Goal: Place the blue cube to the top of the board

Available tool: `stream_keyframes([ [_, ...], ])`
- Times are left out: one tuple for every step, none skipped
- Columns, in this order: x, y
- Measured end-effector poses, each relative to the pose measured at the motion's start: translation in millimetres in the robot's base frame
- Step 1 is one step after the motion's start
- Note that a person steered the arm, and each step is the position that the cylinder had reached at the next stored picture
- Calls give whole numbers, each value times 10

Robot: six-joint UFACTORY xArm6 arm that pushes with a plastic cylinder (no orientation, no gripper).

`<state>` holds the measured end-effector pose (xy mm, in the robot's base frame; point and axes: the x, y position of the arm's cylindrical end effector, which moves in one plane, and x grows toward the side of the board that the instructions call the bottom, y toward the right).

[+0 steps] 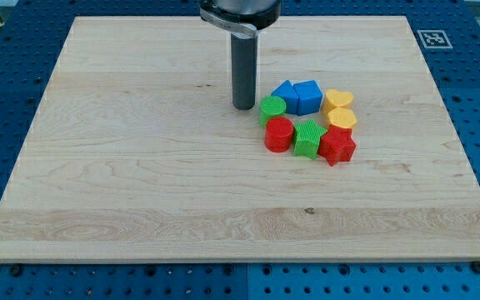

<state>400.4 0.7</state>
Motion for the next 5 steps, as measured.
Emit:
stream_keyframes([
  [45, 101],
  [124, 280],
  [129, 410],
  [144, 580],
  [148, 767],
])
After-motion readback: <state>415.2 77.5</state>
